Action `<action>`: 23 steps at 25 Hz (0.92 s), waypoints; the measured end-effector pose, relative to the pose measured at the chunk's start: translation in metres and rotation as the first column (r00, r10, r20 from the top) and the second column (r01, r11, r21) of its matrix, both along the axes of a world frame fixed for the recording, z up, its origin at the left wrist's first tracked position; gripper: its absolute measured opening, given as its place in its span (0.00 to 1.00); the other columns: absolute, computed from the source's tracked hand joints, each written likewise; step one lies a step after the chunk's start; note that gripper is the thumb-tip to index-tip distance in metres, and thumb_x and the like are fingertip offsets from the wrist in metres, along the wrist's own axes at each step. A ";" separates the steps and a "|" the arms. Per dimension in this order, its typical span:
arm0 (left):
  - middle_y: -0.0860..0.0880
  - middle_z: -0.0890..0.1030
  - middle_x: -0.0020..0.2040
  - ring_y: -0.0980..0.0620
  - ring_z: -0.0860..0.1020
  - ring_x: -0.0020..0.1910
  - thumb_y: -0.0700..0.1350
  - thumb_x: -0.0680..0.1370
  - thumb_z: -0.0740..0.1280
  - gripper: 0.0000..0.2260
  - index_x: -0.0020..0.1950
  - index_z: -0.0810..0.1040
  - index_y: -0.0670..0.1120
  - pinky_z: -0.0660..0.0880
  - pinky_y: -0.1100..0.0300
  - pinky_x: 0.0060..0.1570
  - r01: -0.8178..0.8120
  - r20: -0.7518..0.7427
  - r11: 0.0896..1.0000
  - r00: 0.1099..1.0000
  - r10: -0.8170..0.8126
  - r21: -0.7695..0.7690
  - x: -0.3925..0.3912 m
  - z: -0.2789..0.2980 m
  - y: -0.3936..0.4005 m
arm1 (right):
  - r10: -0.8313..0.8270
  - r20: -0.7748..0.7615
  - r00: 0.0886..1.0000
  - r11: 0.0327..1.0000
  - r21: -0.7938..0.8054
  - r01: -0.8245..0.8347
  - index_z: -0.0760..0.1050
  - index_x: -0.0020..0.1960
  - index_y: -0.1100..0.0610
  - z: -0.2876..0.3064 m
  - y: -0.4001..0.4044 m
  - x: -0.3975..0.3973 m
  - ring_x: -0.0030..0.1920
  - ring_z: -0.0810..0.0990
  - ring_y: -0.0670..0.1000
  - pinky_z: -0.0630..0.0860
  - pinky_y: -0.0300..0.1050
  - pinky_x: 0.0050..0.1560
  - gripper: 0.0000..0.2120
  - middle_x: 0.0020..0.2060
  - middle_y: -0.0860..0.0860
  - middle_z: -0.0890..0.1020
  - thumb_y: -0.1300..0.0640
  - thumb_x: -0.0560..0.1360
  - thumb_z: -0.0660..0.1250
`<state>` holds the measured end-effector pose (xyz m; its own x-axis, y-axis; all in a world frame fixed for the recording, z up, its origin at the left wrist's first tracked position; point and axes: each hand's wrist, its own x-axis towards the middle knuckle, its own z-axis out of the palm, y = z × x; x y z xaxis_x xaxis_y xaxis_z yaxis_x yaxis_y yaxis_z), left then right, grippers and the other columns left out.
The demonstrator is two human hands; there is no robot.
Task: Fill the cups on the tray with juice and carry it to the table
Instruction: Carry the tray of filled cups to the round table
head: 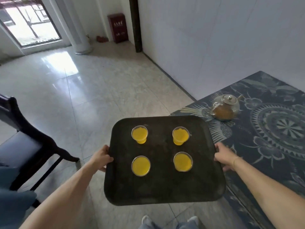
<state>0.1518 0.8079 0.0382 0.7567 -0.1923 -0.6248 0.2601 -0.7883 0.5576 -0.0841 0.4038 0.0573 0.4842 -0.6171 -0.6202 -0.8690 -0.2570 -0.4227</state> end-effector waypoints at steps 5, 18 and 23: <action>0.48 0.76 0.48 0.50 0.79 0.43 0.32 0.78 0.63 0.14 0.60 0.69 0.45 0.79 0.57 0.28 -0.109 0.002 0.994 0.994 0.109 -0.027 0.012 0.005 0.067 | 0.128 0.033 0.991 0.990 -0.063 -0.126 0.71 0.57 0.56 -0.001 0.044 0.063 0.50 0.79 0.60 0.80 0.56 0.49 0.14 0.52 0.60 0.80 0.68 0.74 0.65; 0.45 0.79 0.53 0.47 0.81 0.48 0.34 0.77 0.65 0.10 0.54 0.72 0.47 0.81 0.54 0.31 -0.487 0.028 0.871 0.872 0.490 -0.066 0.013 0.007 0.222 | 0.462 0.103 0.881 0.886 -0.009 -0.463 0.70 0.51 0.57 0.009 0.156 0.237 0.42 0.79 0.59 0.80 0.54 0.42 0.11 0.44 0.62 0.79 0.72 0.76 0.61; 0.45 0.78 0.44 0.48 0.78 0.37 0.34 0.77 0.66 0.09 0.48 0.71 0.48 0.73 0.59 0.22 -0.601 0.075 0.799 0.795 0.602 -0.038 0.003 0.004 0.264 | 0.590 0.072 0.804 0.799 0.091 -0.594 0.69 0.60 0.57 0.012 0.200 0.303 0.50 0.81 0.62 0.82 0.62 0.47 0.12 0.49 0.60 0.80 0.69 0.79 0.62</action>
<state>0.1549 1.0723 0.0420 0.7687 0.3109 -0.5589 0.6345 -0.4812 0.6049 0.2187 0.6037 0.0698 0.7582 -0.1357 -0.6377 -0.5449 -0.6688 -0.5057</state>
